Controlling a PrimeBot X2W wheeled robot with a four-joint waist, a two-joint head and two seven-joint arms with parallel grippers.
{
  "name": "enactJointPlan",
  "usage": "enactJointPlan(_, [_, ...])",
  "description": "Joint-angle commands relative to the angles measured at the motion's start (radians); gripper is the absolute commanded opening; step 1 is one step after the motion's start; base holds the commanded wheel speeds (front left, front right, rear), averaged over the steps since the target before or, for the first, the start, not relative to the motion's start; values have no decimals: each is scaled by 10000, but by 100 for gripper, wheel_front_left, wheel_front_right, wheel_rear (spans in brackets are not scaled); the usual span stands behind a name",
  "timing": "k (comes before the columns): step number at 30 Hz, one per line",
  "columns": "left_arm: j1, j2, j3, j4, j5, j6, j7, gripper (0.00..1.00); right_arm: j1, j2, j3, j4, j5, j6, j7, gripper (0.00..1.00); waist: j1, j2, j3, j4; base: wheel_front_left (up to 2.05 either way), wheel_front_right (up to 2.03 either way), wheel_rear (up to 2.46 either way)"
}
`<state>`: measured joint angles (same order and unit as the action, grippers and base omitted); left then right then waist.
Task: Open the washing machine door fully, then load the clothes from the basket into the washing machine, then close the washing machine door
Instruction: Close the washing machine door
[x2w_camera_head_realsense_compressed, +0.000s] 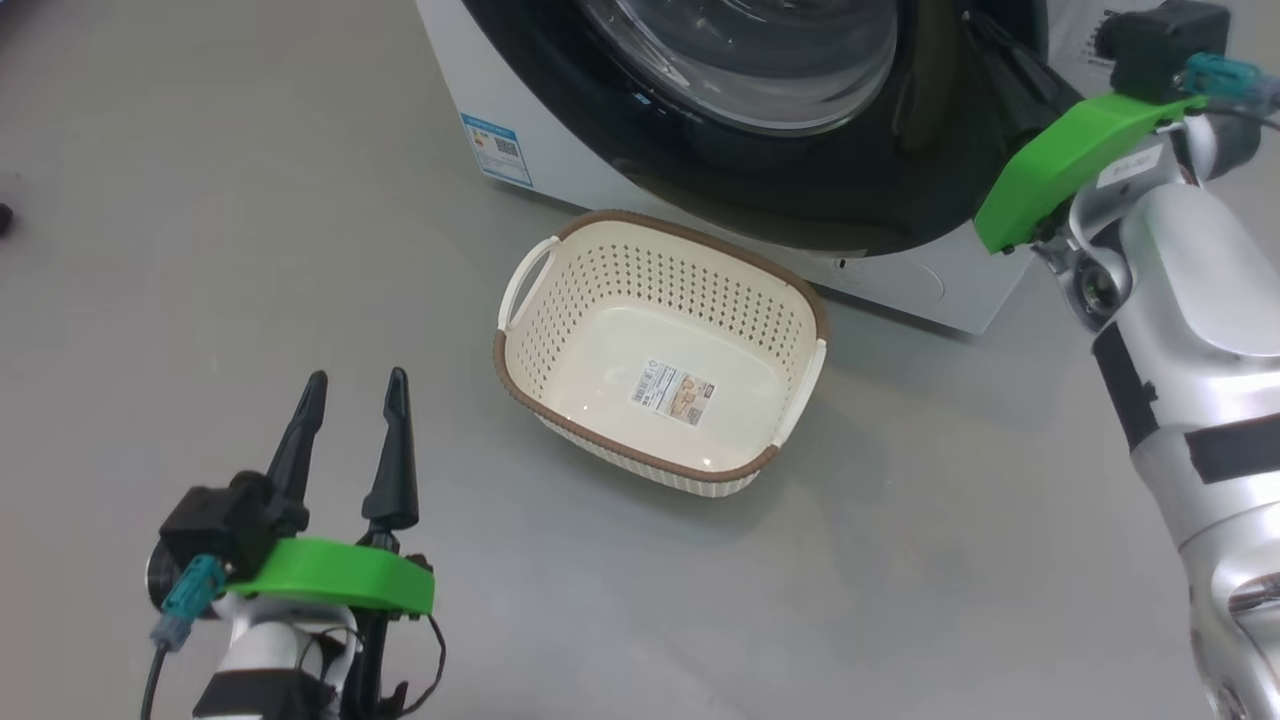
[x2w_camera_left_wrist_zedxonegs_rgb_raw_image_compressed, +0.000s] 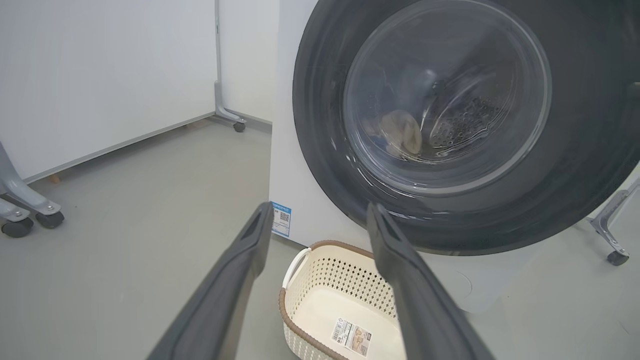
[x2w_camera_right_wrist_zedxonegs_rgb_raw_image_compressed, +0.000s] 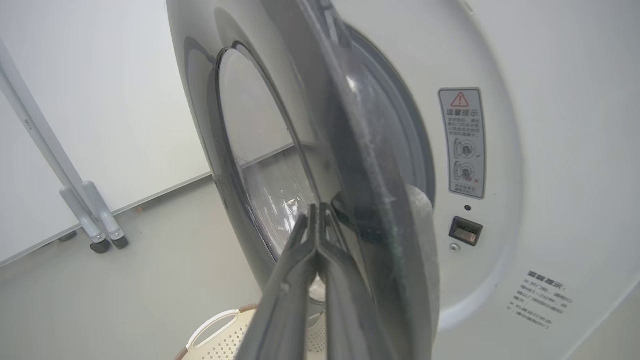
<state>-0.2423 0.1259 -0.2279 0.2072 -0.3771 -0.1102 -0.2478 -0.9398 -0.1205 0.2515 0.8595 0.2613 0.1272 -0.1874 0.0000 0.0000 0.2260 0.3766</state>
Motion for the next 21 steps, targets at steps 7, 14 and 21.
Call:
enactJointPlan(7, [-675, -119, 299, -227, 116, -146, -139, 100, -1318, -355, -261, 143, -501, 35, 318, 0, 0, 0, 466, 425, 0, 0, 0])
enactJointPlan(14, [-988, -311, 167, -220, 107, -192, -139, 100, -2358, -816, -678, 629, -943, 35, 549, 0, 0, 0, 878, 848, 0, 0, 0])
enactJointPlan(21, [-1183, -413, 35, -244, 35, -201, -139, 100, -3097, -1144, -1249, 1153, -1322, 35, 629, 0, 0, 0, 1122, 1167, 0, 0, 0])
